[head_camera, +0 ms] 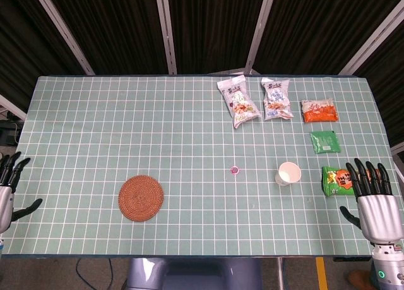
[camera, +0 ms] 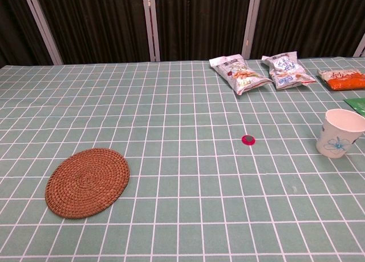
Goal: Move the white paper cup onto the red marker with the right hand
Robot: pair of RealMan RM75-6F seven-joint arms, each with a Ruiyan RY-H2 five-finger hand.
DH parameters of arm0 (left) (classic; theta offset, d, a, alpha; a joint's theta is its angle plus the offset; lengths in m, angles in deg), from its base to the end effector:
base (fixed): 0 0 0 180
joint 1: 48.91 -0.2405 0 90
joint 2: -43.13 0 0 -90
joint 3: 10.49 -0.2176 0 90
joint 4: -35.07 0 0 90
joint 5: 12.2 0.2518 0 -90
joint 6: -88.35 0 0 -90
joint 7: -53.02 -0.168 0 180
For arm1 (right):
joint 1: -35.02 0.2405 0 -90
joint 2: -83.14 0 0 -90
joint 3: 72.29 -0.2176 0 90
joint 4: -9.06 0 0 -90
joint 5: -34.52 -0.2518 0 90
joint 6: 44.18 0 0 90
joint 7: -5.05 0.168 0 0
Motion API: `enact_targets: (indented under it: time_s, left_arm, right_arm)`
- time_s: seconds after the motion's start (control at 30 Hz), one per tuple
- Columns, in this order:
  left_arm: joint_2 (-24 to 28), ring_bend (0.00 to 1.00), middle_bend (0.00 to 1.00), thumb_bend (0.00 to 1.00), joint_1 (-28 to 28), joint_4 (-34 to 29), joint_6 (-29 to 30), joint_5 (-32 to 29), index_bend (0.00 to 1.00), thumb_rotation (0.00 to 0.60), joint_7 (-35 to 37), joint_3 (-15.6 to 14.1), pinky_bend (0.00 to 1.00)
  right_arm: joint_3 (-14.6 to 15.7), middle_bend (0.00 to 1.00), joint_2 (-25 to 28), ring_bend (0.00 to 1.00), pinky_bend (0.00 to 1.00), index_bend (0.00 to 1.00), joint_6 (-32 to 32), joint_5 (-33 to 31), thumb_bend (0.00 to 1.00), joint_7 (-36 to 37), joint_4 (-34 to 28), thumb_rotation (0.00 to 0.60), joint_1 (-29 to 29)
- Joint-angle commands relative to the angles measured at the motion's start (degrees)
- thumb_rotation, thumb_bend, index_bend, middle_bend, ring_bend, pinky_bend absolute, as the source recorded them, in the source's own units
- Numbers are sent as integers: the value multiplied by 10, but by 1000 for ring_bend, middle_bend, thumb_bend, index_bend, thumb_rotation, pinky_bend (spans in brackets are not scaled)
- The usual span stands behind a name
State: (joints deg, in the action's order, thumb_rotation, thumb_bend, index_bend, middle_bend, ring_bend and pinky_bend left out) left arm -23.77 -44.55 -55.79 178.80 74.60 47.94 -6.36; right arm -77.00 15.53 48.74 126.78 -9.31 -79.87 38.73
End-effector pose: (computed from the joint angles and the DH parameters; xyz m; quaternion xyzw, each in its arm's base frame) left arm -0.2837 0.2075 0.1093 -0.5837 -0.3347 -0.4030 0.6204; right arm -0.2737 -0.2052 0.1111 0.6216 -0.2455 0.3755 0.6421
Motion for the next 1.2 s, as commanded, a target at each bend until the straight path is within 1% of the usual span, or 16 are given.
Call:
enact_targets:
  time_s: [0.03, 0.23, 0.33, 0.4, 0.43, 0.53, 0.57, 0.6, 0.7, 0.83, 0.87, 1.0, 1.1, 1.2]
  left_arm:
    - [8, 0, 0, 0, 0, -17, -11, -8, 0, 600, -8, -3, 0]
    - [10, 0, 0, 0, 0, -20, -15, -10, 0, 600, -16, -5, 0]
    - [11, 0, 0, 0, -2, -22, -18, -10, 0, 600, -19, -9, 0]
    - [10, 0, 0, 0, -1, -23, -19, -9, 0, 600, -26, -10, 0]
    - [11, 0, 0, 0, -1, -26, -22, -10, 0, 600, -28, -11, 0]
    - [15, 0, 0, 0, 0, -36, -29, -17, 0, 600, -32, -10, 0]
    - [16, 0, 0, 0, 1, -39, -32, -21, 0, 600, -35, -10, 0]
    - [18, 0, 0, 0, 3, -43, -37, -26, 0, 600, -43, -9, 0]
    - [19, 0, 0, 0, 5, -52, -43, -36, 0, 600, -59, -6, 0]
    - [18, 0, 0, 0, 7, -55, -46, -44, 0, 600, -68, -3, 0]
    - [18, 0, 0, 0, 8, -55, -48, -46, 0, 600, -69, -2, 0]
    - [15, 0, 0, 0, 13, -51, -55, -53, 0, 600, -72, 2, 0]
    - [13, 0, 0, 0, 15, -47, -61, -62, 0, 600, -75, 4, 0]
    - [11, 0, 0, 0, 16, -44, -64, -68, 0, 600, -75, 7, 0]
  right_arm:
    - [2, 0, 1, 0, 0, 0, -2, -1, 0, 0, 0, 600, -1]
    - [9, 0, -2, 0, 0, 0, -13, 6, 0, -5, 1, 600, 2]
    - [25, 0, -9, 0, 0, 0, -34, 39, 0, -21, 11, 600, 18]
    - [38, 0, -12, 0, 0, 0, -62, 75, 0, -46, 22, 600, 39]
    - [47, 0, -13, 0, 0, 0, -83, 105, 0, -73, 28, 600, 57]
    - [50, 0, -16, 0, 0, 0, -108, 141, 0, -120, 34, 600, 81]
    - [51, 0, -18, 0, 0, 0, -123, 160, 0, -148, 37, 600, 95]
    - [51, 0, -21, 0, 0, 0, -151, 178, 0, -185, 34, 600, 113]
    - [47, 0, -27, 0, 0, 0, -218, 181, 0, -249, 13, 600, 143]
    - [43, 0, -41, 0, 0, 0, -278, 172, 0, -316, 9, 600, 164]
    - [41, 0, -46, 0, 0, 0, -297, 169, 0, -340, 14, 600, 170]
    - [31, 0, -65, 0, 0, 0, -348, 144, 0, -397, 33, 600, 185]
    - [19, 0, -83, 0, 0, 0, -372, 124, 0, -425, 56, 600, 196]
    - [10, 0, -99, 0, 0, 0, -384, 110, 0, -445, 80, 600, 205]
